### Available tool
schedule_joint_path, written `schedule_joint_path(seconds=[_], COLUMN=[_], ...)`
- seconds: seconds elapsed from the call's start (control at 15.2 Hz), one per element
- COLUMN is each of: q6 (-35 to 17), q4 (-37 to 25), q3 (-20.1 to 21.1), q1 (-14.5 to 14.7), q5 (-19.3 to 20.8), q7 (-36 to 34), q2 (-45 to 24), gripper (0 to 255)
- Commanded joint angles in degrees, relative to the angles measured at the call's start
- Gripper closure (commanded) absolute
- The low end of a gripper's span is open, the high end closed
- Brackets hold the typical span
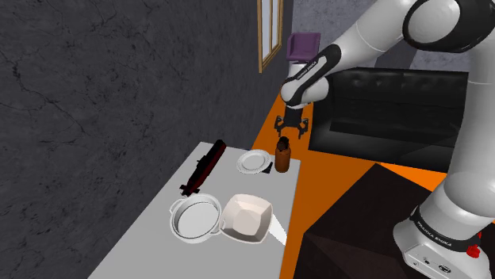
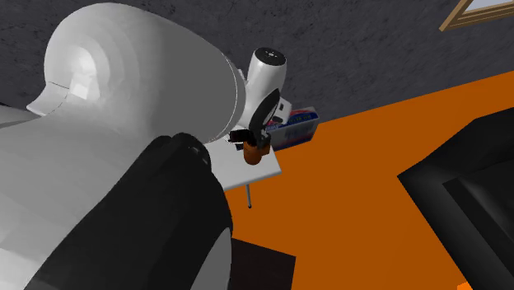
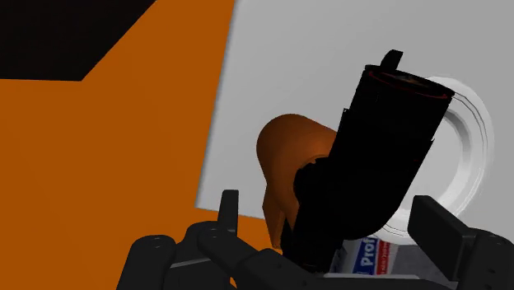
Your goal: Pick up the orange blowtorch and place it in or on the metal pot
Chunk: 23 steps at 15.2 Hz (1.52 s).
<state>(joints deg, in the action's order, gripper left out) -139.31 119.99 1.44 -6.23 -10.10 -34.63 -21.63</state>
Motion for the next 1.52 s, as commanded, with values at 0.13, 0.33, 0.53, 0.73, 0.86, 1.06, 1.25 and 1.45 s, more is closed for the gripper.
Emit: schedule_joint_path(seconds=[0.13, 0.33, 0.53, 0.73, 0.86, 1.06, 1.25, 1.45], q6=[-1.80, -2.97, -4.54, -5.86, -5.85, -5.85, -5.85, -5.86], q4=[-8.16, -8.67, -8.95, -9.27, -9.28, -9.28, -9.28, -9.24], q3=[-0.46, -0.32, -0.11, 0.07, 0.07, 0.07, 0.07, 0.07], q1=[-1.26, -1.27, -1.19, -1.12, -1.12, -1.12, -1.11, -1.11], q5=[-2.16, -2.42, -2.64, -2.83, -2.83, -2.83, -2.83, -2.83], q7=[-1.49, -1.48, -1.33, -1.20, -1.21, -1.21, -1.21, -1.21], q2=[-9.14, -10.74, -12.58, -14.20, -14.21, -14.21, -14.20, -14.18], gripper=[0, 0, 0, 0, 0, 0, 255, 255])
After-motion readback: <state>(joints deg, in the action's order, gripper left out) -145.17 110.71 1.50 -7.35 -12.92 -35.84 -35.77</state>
